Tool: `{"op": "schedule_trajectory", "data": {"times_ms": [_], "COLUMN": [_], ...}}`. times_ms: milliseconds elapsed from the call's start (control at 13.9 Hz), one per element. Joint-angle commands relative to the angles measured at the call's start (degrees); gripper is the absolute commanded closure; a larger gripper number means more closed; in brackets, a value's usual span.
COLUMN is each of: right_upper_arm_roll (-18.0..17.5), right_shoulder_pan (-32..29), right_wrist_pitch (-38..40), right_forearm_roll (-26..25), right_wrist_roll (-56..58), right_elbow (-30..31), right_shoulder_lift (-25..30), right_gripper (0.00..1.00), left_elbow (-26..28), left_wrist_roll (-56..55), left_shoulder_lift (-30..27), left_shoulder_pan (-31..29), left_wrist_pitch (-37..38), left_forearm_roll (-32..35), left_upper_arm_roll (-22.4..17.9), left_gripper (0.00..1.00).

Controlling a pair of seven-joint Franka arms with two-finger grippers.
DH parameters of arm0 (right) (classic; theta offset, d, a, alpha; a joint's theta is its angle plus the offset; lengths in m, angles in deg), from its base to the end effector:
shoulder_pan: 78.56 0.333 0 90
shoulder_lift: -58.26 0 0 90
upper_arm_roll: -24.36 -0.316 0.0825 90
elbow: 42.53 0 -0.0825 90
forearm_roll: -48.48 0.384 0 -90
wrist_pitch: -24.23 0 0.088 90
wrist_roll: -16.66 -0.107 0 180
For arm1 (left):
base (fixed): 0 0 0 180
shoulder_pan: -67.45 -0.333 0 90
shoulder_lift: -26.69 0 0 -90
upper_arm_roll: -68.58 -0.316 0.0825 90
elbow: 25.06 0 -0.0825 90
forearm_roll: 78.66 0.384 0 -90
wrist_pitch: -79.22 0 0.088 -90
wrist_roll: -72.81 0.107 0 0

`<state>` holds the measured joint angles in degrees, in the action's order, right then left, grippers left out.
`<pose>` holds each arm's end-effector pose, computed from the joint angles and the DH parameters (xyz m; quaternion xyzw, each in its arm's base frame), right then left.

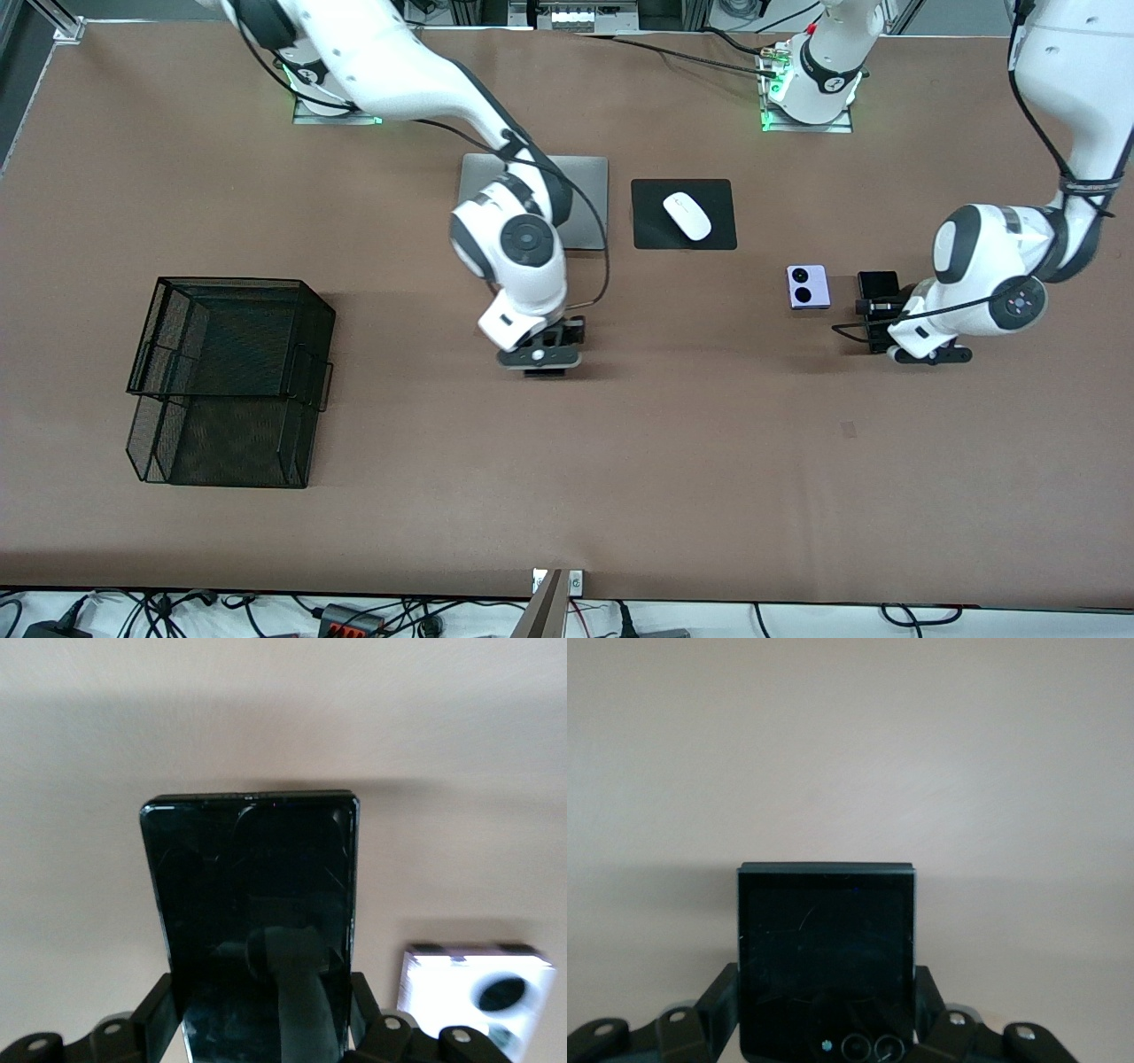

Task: Place phones with both arms
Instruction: 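Carry the flip phone to the basket while the left gripper lifts the slab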

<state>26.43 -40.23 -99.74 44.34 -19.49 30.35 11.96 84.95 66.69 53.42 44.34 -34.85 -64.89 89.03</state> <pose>0.6085 0.4515 0.2776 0.9978 0.0260 0.0596 0.0104 0.5810 0.0473 0.2374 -0.9840 -0.0104 0.1764 0.0236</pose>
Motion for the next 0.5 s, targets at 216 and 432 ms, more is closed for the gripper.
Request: {"op": "schedule_trajectory", "data": {"times_ms": [216, 432], "right_upper_arm_roll": [-1.10, -1.10], "right_shoulder_pan": [-12.47, -19.15], "right_wrist_pitch": [14.36, 18.57], "right_forearm_roll": [-0.34, -0.34], "right_wrist_roll": [14.06, 20.66], "right_elbow": [11.29, 17.20], "right_shoulder_lift": [15.42, 20.98], "right_gripper": [0.73, 0.73], "left_elbow": [-17.09, -24.03], "left_wrist_roll": [-0.47, -6.07], "left_shoulder_lift": [1.47, 7.17], "left_shoulder_pan": [8.31, 16.75], "left_wrist_pitch": [12.90, 12.90], "left_forearm_roll": [0.47, -0.58], "left_upper_arm_roll": [3.01, 3.01], "left_gripper": [0.73, 0.73]}}
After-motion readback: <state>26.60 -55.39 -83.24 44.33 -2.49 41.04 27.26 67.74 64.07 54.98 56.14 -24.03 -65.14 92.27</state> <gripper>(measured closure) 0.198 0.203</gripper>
